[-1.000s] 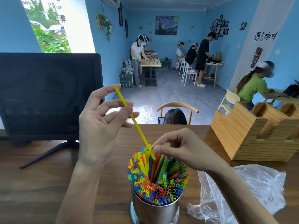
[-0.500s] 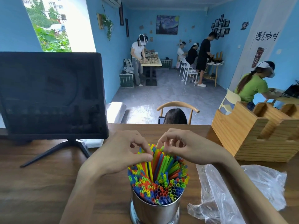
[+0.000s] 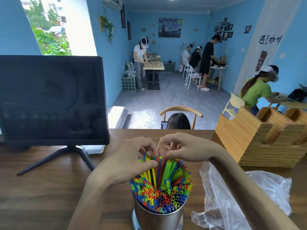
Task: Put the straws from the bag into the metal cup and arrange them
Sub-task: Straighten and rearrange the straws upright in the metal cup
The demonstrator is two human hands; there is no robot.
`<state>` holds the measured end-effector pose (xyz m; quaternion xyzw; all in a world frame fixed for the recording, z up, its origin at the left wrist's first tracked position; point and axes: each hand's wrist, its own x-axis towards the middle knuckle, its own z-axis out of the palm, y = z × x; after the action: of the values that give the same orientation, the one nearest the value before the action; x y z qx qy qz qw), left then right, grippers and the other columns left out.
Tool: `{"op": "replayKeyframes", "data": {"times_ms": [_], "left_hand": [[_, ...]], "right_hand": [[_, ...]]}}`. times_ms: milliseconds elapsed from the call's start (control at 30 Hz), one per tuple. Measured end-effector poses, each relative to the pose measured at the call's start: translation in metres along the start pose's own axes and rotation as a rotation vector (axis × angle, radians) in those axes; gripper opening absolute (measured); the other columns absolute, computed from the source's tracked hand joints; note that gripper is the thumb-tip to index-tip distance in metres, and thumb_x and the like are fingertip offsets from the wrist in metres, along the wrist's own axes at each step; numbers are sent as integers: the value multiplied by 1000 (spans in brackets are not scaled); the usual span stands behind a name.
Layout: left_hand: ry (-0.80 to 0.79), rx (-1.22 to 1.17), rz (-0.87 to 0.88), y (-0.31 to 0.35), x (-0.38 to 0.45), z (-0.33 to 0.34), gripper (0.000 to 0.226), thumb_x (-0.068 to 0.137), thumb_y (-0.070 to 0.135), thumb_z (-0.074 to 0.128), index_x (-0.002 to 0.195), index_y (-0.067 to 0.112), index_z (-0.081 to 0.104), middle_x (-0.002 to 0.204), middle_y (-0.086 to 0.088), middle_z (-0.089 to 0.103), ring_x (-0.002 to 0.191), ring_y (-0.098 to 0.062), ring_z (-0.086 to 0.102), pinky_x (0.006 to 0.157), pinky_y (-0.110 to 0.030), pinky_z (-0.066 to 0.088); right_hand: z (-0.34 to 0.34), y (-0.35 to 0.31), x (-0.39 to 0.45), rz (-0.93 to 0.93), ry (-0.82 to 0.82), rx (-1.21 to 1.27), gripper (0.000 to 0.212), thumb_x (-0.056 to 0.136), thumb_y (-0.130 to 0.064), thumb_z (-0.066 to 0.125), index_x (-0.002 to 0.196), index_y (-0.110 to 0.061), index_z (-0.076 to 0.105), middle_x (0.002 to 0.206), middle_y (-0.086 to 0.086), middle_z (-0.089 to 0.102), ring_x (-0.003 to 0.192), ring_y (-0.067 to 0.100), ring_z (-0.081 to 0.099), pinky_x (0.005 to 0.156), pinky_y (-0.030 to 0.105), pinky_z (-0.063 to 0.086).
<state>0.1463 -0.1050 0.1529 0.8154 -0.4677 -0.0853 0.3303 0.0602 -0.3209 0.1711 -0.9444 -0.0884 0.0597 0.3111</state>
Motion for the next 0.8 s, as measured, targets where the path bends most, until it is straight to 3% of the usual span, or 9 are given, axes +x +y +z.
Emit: {"op": "replayKeyframes", "data": {"times_ms": [100, 200, 333, 467, 533, 633, 733, 800], "left_hand": [[22, 43, 3, 5, 1, 1, 12, 84, 41, 76, 93, 40, 66, 91, 17, 62, 93, 0, 56, 82, -29, 53], [27, 111, -9, 10, 1, 1, 12, 85, 39, 73, 93, 40, 65, 89, 17, 60, 90, 1, 54, 81, -31, 52], [21, 141, -38, 14, 0, 0, 17, 81, 49, 73, 93, 43, 63, 87, 18, 59, 88, 4, 54, 79, -30, 53], [45, 156, -61, 18, 0, -1, 29, 74, 63, 76, 93, 43, 66, 84, 17, 61, 83, -1, 58, 76, -30, 54], [55, 178, -74, 20, 1, -1, 29, 74, 63, 77, 93, 42, 68, 84, 18, 61, 83, -1, 58, 77, -30, 54], [42, 206, -78, 24, 1, 1, 27, 76, 61, 75, 92, 40, 71, 88, 19, 59, 86, 1, 58, 79, -27, 54], [57, 221, -82, 28, 1, 2, 18, 77, 56, 76, 83, 41, 68, 89, 22, 61, 86, 4, 58, 78, -24, 54], [74, 231, -93, 30, 2, 2, 17, 77, 55, 77, 76, 42, 66, 85, 23, 63, 85, 5, 58, 77, -23, 54]], "right_hand": [[2, 5, 0, -27, 31, 13, 8, 101, -28, 62, 100, -24, 68, 82, 11, 58, 68, 15, 48, 65, 32, 41], [6, 6, 0, -36, 66, -11, 13, 102, -31, 61, 101, -19, 67, 81, -1, 59, 68, 4, 47, 63, 19, 38], [8, 6, -2, -27, 92, 88, 18, 104, -32, 58, 91, -27, 69, 74, -9, 57, 64, 3, 46, 62, 17, 37], [14, 9, -8, 20, 84, 397, 31, 107, -31, 51, 95, -16, 74, 74, 12, 43, 66, 25, 32, 60, 24, 30], [17, 10, -10, 41, 88, 483, 31, 105, -33, 51, 96, -16, 75, 77, 12, 43, 70, 25, 31, 61, 25, 30], [21, 9, -13, 62, 106, 549, 29, 96, -34, 52, 96, -19, 78, 80, 16, 45, 73, 24, 33, 64, 27, 31], [26, 14, -16, 67, 121, 614, 32, 92, -28, 50, 101, -18, 79, 93, 33, 54, 81, 27, 42, 74, 35, 37], [32, 18, -19, 70, 140, 699, 35, 90, -21, 49, 105, -15, 80, 99, 27, 61, 91, 31, 51, 86, 45, 43]]}}
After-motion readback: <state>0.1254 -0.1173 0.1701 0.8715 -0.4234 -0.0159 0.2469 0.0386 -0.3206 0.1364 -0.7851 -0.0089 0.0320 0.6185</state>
